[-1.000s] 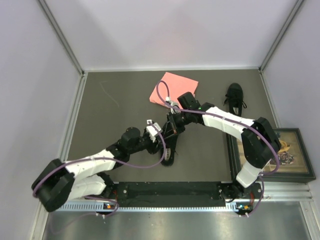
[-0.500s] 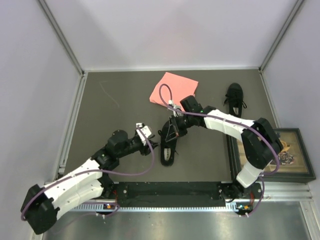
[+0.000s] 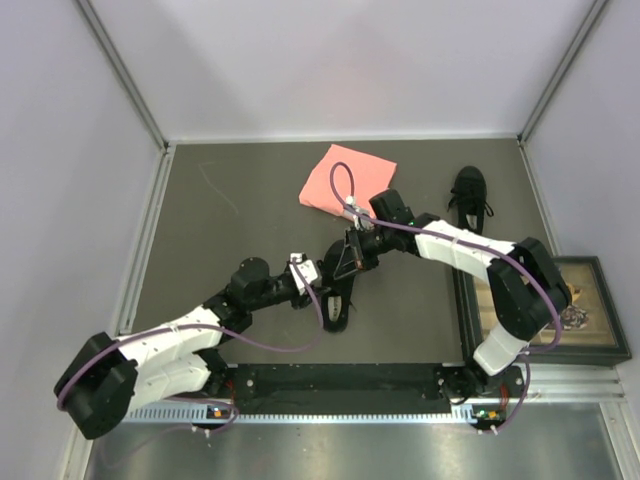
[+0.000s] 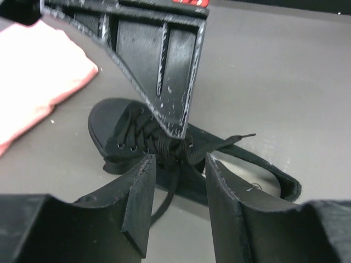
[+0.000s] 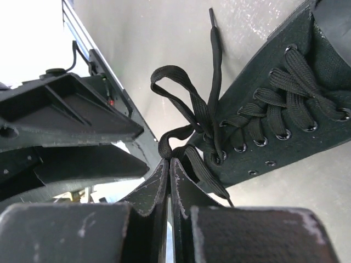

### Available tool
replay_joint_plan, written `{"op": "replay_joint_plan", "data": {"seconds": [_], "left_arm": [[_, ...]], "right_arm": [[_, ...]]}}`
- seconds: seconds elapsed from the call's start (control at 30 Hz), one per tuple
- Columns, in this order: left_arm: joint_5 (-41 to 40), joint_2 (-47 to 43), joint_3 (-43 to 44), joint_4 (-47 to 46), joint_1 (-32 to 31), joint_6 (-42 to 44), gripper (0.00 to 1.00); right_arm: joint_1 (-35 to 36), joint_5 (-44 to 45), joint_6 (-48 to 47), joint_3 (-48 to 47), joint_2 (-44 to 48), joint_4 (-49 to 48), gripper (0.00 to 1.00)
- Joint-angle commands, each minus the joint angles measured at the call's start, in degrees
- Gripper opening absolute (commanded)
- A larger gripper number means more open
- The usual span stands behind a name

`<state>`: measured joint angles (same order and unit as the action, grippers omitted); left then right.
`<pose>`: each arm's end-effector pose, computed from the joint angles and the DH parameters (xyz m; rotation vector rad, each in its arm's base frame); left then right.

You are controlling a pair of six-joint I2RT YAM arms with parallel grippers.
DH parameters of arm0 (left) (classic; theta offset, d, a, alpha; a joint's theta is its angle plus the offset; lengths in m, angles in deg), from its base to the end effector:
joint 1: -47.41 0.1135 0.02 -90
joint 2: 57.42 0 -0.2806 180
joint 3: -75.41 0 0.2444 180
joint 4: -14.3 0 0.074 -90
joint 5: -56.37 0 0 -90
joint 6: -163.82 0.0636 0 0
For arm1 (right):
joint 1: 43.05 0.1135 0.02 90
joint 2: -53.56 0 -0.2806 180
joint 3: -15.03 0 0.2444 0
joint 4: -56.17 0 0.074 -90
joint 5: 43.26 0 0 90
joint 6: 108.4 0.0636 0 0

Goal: Tie the shoes

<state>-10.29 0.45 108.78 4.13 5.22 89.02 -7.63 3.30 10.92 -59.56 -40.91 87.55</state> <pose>0.1471 -0.1674 0.2170 1.1382 1.4669 -0.7005 0.2574 0.2367 0.2164 -0.5081 2.6085 1.3808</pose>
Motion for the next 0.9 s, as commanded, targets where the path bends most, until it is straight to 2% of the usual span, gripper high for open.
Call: {"op": "replay_joint_plan", "data": {"seconds": [0.0, 0.17, 0.3, 0.47, 0.6, 0.87], "left_arm": [[-0.9, 1.5, -0.3, -7.4, -1.7, 3.1, 0.51], [-3.8, 3.7, -0.2, -10.7, -3.6, 3.3, 0.55], [-6.7, 7.1, 0.3, -12.9, -4.2, 3.6, 0.51], [-9.2, 8.8, 0.3, -13.9, -4.6, 4.1, 0.35], [-10.4, 8.0, -0.4, -12.9, -4.5, 4.8, 0.27], [-9.6, 6.8, -0.9, -10.3, -4.5, 6.4, 0.06]], "right_arm": [[-0.4, -1.7, 1.7, 0.3, 1.6, -3.3, 0.00], [-0.4, -2.0, 2.5, 0.6, 1.6, -4.0, 0.00], [-0.5, -2.4, 3.1, 0.6, 1.4, -4.1, 0.00], [-0.9, -2.8, 3.4, 1.1, 1.5, -4.4, 0.00], [-1.5, -3.1, 4.0, 1.6, 1.5, -4.7, 0.00], [-1.8, -4.0, 5.4, 2.2, 1.2, -5.8, 0.00]]}}
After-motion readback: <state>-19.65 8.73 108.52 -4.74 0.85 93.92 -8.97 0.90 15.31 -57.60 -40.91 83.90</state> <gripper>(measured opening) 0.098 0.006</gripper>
